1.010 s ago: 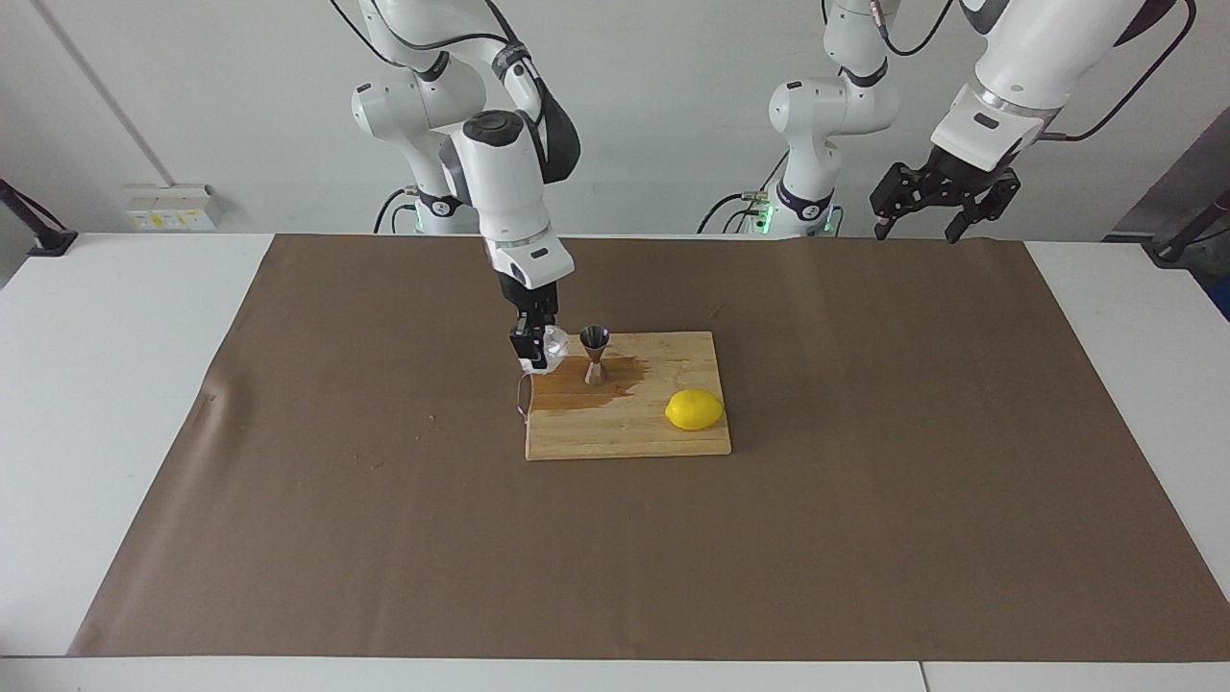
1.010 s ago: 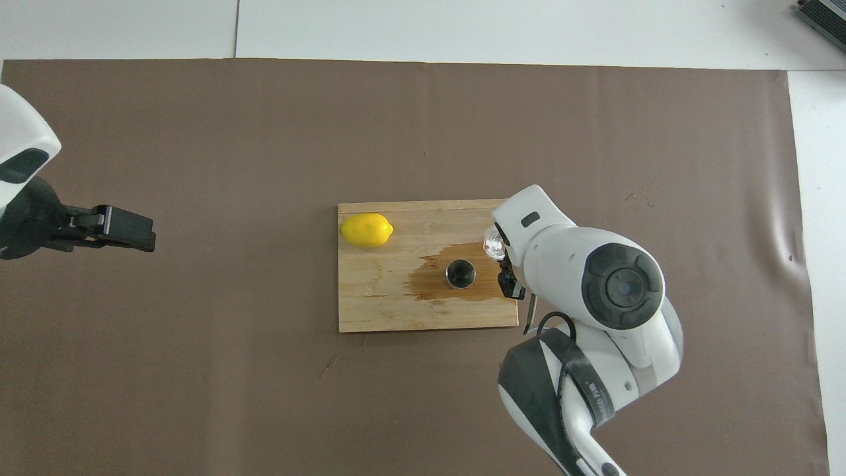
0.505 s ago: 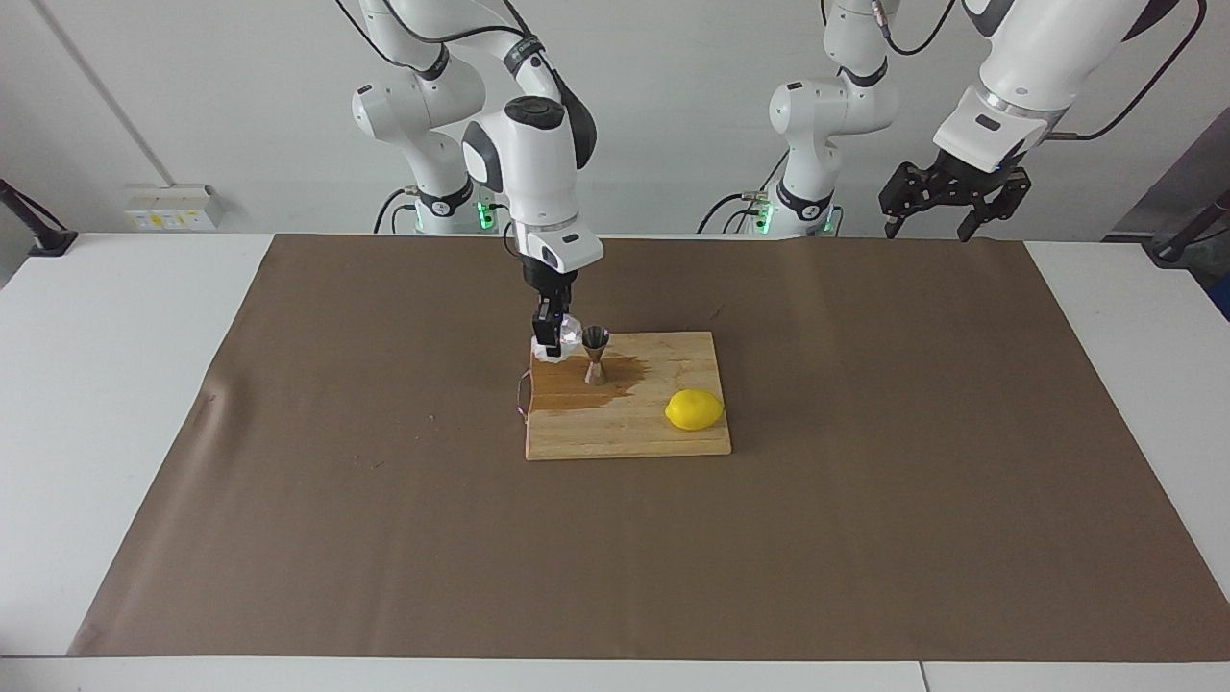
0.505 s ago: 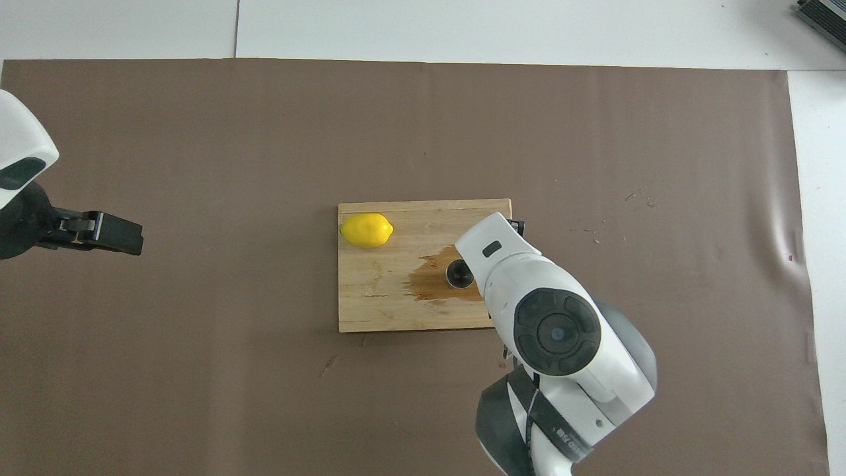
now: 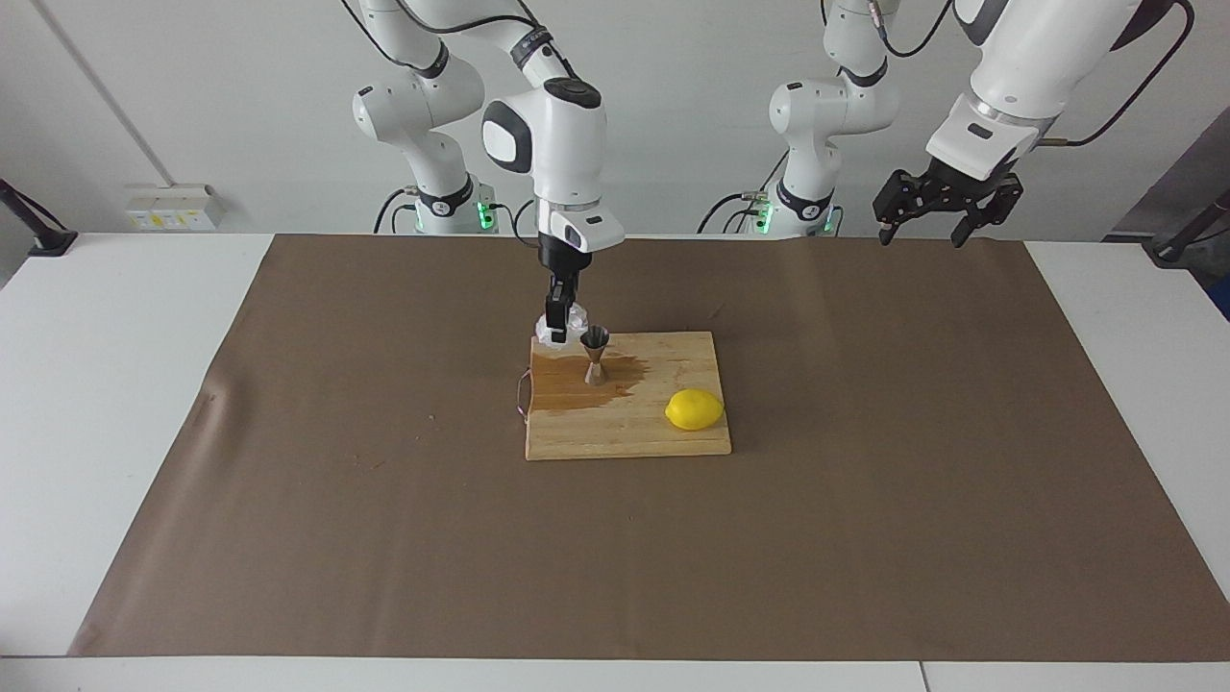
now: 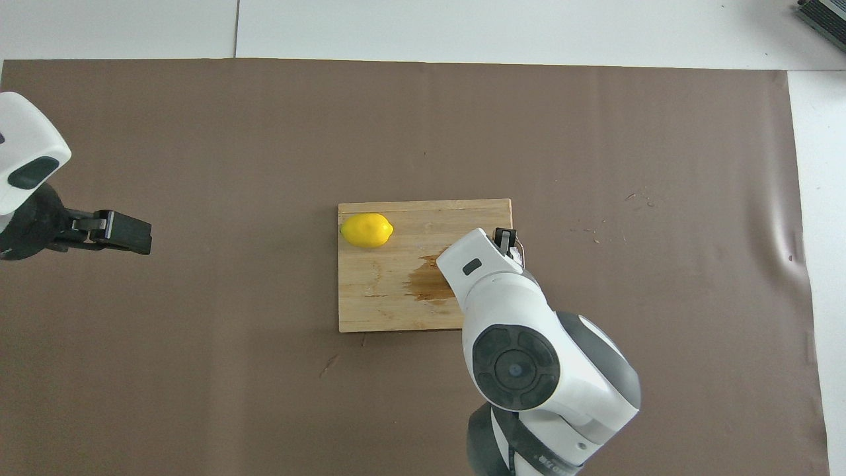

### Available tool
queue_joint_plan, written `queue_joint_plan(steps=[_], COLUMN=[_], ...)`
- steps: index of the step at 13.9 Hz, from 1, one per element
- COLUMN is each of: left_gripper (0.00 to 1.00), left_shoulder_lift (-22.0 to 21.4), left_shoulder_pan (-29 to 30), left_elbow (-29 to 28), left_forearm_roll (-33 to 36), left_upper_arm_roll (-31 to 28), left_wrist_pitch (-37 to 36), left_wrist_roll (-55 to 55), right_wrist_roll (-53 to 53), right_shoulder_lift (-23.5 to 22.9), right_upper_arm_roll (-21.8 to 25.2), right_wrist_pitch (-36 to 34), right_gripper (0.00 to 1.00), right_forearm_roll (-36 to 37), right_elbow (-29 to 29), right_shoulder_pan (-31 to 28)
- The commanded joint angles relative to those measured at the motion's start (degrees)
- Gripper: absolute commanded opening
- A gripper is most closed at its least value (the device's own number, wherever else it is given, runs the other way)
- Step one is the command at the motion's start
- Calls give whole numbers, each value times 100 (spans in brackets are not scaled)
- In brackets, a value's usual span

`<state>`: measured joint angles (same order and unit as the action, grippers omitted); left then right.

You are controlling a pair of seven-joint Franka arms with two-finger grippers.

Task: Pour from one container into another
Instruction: 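Carry the white cup with the right gripper above the metal cup, then tilt the white cup with the right gripper to pour into the metal cup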

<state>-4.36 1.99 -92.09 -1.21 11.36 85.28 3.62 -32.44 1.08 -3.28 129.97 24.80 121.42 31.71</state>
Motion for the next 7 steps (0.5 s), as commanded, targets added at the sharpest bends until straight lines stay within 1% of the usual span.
queue_joint_plan(steps=[1,4,7], left_gripper=[100,100,100], left_shoulder_lift=[-250,-258,-258], left_shoulder_pan=[83,100,91], left_elbow=[-266,-257,-257], left_forearm_roll=[-64,-64,-64], left_upper_arm_roll=[42,-2,-11], left_wrist_pitch=[25,-20,-29], left_wrist_roll=[-117,-107,-107], right_wrist_roll=[448,519,748], right_shoulder_lift=[15,24,6], right_upper_arm_roll=[-15,-15,-23], right_wrist_pitch=[-121,-305,-323], right_gripper=[0,0,0], right_forearm_roll=[506,980,1342], right_elbow=[13,39,74], right_shoulder_pan=[142,309,362])
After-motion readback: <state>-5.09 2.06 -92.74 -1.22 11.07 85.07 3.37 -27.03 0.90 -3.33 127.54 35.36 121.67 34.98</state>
